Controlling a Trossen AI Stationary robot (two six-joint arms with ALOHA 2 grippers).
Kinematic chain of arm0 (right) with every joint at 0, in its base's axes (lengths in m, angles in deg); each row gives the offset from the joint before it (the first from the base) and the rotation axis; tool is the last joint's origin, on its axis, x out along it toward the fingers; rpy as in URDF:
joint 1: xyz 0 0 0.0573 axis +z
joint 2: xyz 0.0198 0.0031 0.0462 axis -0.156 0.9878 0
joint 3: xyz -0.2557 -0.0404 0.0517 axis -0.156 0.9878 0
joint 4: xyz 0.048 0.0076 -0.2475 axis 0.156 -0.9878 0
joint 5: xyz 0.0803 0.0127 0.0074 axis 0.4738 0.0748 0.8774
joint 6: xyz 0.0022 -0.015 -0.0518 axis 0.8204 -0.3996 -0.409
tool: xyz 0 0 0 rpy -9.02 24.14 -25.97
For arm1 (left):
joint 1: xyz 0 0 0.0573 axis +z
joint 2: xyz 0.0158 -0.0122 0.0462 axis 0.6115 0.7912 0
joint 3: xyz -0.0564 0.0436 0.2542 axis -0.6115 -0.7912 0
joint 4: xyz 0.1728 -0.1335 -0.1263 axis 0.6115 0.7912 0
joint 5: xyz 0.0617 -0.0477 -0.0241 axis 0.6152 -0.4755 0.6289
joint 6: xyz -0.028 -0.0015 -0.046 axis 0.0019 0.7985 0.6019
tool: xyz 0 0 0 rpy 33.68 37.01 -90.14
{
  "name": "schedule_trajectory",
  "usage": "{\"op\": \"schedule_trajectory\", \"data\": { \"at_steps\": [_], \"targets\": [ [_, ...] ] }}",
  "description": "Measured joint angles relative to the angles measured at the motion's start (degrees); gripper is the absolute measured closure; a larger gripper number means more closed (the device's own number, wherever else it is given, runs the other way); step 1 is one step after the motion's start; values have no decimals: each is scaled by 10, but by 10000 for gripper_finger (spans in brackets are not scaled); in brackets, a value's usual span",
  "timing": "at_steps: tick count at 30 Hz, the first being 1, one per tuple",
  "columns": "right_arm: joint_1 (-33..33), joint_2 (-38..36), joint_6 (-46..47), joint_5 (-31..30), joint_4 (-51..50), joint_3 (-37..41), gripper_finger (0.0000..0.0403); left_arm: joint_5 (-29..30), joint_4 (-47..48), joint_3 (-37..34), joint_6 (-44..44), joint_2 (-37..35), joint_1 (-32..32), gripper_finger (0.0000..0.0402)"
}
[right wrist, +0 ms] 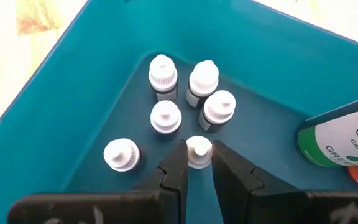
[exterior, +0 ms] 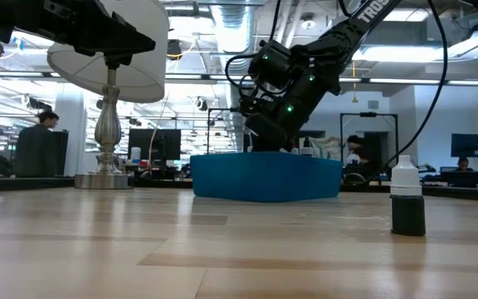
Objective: Pick & Place food coloring
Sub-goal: Put the small green food coloring bottle into the blue container
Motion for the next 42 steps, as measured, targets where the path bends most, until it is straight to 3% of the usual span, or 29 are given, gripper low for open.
{"op": "schedule_trajectory", "data": {
  "at_steps": [9, 22, 42],
  "targets": [
    [-5, 1, 0, 22, -5, 1, 349, 1, 0, 0, -2, 0, 0, 356],
    [-5, 5, 2, 30, -27, 4, 292, 2, 0, 0, 2, 0, 0, 356],
    [-3, 5, -16, 24, -71, -50, 290, 2, 0, 0, 2, 0, 0, 356]
  ]
}}
